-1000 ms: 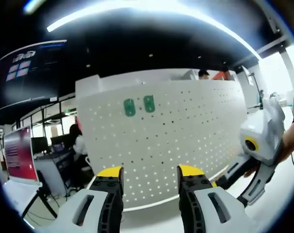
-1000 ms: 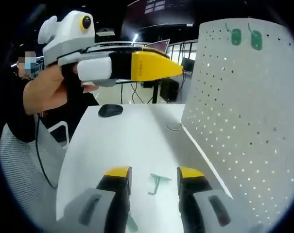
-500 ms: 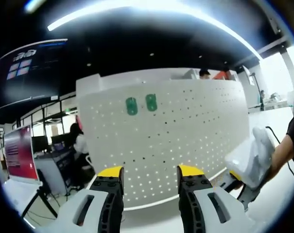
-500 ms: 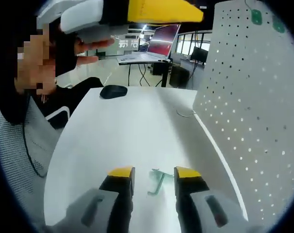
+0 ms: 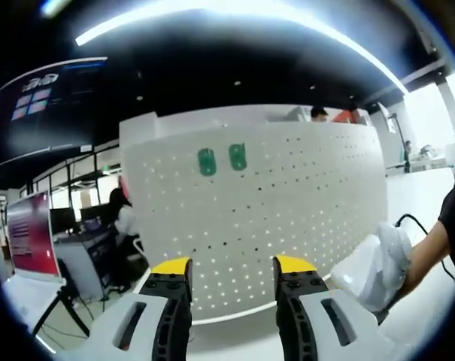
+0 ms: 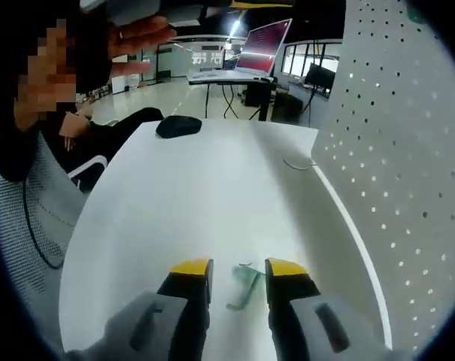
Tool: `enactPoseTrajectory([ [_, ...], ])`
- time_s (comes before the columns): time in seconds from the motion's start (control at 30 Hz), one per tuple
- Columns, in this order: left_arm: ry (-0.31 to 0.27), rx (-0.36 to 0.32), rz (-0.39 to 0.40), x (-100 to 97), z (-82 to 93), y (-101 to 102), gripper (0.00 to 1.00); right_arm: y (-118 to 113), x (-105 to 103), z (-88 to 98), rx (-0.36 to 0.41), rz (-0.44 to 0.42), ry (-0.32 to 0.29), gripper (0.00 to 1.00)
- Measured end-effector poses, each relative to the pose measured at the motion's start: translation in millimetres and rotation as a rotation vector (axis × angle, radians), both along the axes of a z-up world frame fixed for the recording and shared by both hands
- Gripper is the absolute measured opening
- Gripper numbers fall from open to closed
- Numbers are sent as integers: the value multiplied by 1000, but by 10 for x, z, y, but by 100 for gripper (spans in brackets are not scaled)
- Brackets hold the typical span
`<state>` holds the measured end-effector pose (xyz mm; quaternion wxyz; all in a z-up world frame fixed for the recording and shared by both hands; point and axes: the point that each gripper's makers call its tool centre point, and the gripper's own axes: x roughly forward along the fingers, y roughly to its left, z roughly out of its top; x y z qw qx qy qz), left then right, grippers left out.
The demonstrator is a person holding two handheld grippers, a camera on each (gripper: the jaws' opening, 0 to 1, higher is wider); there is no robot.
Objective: Insert the hook assembly into the mounting plate slot until the hook locks in place.
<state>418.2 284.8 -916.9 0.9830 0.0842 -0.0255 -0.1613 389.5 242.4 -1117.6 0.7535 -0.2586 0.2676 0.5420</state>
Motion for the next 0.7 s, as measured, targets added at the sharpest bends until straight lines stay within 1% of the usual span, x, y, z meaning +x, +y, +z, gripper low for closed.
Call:
enactPoseTrajectory([
  [0.2,-1,0,-2,-3,5,-9,43,-96,-5,-43,-31,-13,-3,24],
  [0.3,0,1,-6,-4,1,-18,43,-131,6,-47,-33,-20,-8,18],
  [0.5,2,2,-9,-3,-3,-30,43,-153,28,-21,-28,-27,-24,11],
  [0.7,4,0,-12,-1,-5,-34,42,-154,36,-14,-35,-17,-43,3],
])
